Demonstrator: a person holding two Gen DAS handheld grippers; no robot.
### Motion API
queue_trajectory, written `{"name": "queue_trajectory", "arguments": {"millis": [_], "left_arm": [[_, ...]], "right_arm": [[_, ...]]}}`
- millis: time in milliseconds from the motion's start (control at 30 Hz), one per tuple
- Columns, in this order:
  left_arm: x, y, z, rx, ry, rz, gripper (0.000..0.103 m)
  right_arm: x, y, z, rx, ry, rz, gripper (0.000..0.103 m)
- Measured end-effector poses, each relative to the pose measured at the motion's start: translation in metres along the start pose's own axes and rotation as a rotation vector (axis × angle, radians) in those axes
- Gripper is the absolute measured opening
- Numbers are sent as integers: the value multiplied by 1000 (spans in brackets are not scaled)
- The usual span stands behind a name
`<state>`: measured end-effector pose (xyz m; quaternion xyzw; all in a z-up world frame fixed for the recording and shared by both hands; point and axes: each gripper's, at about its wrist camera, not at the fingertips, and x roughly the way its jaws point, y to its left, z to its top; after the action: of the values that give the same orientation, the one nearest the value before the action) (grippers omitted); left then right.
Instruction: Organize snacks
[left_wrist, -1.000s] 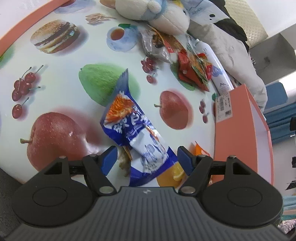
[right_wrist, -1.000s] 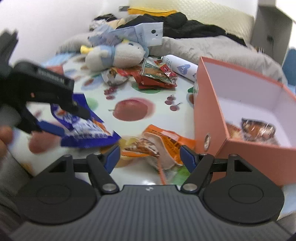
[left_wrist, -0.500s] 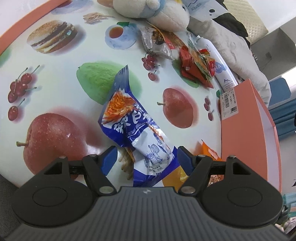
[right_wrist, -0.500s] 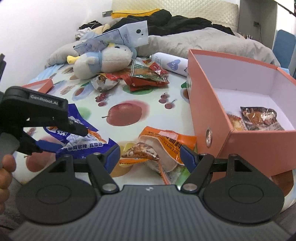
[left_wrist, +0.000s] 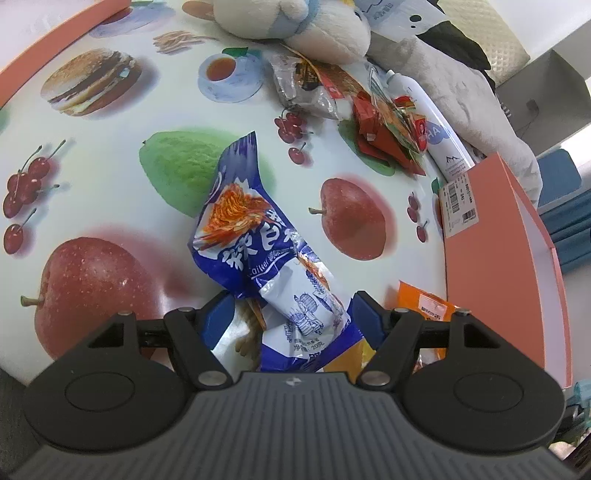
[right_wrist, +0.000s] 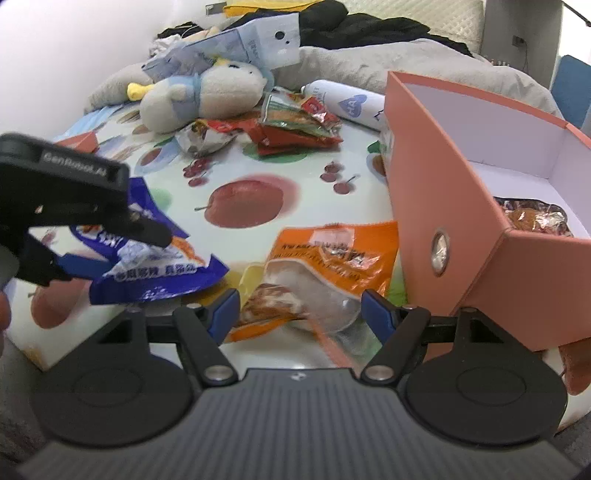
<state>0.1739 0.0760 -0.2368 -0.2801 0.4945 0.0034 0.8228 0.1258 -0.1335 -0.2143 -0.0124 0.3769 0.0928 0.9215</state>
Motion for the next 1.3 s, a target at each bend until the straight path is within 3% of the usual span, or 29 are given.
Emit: {"name": "queue_trajectory", "arguments": {"millis": [233, 467, 500, 567, 767, 1300], "left_arm": [[6, -11, -2, 47, -15, 46, 74], [12, -24, -3, 106, -11, 80, 56], [12, -25, -3, 107, -9, 76, 46], [12, -26, -2, 101, 5, 66, 45], [6, -32, -3, 126, 4, 68, 41], [-32, -38, 7, 145, -27, 64, 41]], "right_arm": [[7, 3, -3, -32, 8, -6, 74], [9, 6, -4, -86, 46, 7, 61], [8, 7, -4, -94, 46, 8, 60], [5, 7, -3, -96, 44, 10, 51], [-3, -1, 3, -75, 37, 29, 40], [-32, -7, 20, -26, 6, 95, 36]]}}
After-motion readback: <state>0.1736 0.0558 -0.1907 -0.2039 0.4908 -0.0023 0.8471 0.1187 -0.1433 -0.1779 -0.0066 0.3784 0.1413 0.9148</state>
